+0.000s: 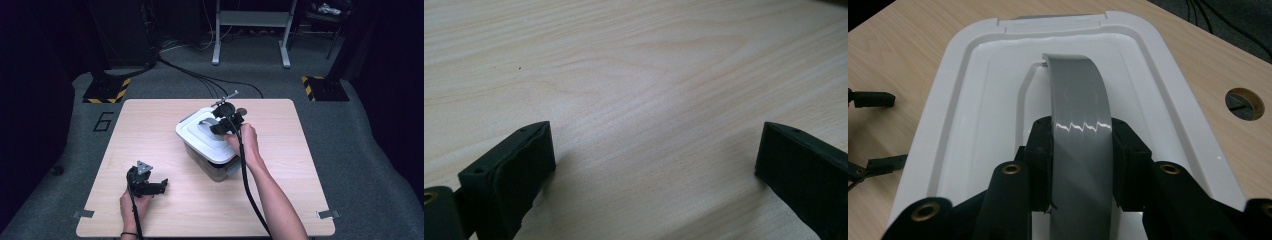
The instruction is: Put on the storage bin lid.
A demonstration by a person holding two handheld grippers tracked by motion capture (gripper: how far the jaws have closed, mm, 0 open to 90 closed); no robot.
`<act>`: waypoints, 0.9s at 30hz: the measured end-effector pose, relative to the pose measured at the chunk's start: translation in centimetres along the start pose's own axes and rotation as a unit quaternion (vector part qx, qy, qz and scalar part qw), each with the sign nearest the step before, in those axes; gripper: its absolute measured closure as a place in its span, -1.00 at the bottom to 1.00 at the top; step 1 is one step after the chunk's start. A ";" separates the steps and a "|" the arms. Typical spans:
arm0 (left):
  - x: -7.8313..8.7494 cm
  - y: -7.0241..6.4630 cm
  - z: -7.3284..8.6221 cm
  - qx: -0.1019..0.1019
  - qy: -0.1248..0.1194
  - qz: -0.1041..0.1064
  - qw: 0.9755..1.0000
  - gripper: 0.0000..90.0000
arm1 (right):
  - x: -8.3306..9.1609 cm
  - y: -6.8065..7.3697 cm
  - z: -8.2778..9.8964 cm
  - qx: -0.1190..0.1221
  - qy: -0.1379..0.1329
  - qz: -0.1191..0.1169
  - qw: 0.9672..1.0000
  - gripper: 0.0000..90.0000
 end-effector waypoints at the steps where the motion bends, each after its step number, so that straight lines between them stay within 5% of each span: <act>1: 0.0 0.0 0.0 0.001 -0.002 -0.001 1.000 -0.95 | 0.0 0.0 0.0 0.001 0.000 -0.001 1.000 0.44; 10: -0.1 0.0 0.0 0.005 -0.005 -0.002 1.000 -0.94 | -0.2 -0.2 0.2 -0.001 -0.008 -0.008 1.000 0.03; 17: -0.1 0.0 0.0 0.004 -0.004 -0.002 1.000 -0.94 | 1.2 -0.2 0.3 -0.001 -0.031 -0.007 0.999 -0.69; 27: 0.0 0.0 0.0 -0.002 -0.005 -0.003 1.000 -0.93 | 4.2 -0.9 1.4 -0.004 -0.068 -0.002 0.998 -0.97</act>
Point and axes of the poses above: each handheld gripper's, and its own axes: x roughly backward along the jaws, z roughly out of its underside, y roughly to its left, the point moved 5 cm from there along -x, roughly forward along the jaws, and after that the axes turned 15 degrees about -z, right-handed, at the moved point
